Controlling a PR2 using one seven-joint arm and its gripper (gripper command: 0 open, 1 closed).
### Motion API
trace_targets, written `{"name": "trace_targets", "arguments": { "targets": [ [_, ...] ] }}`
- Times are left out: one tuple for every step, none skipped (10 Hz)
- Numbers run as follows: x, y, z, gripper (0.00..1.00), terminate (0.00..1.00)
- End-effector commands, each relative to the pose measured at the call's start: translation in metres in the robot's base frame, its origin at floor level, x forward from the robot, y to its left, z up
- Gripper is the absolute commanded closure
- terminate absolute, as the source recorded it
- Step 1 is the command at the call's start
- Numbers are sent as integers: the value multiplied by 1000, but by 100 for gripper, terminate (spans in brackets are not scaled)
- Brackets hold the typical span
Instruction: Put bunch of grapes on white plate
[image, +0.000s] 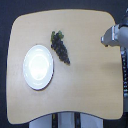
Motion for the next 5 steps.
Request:
{"name": "trace_targets", "arguments": {
  "targets": [
    [0, 0, 0, 0, 0],
    [3, -7, 2, 0, 0],
    [6, -7, 2, 0, 0],
    [9, -4, 4, 0, 0],
    [13, 6, 2, 0, 0]
  ]
}}
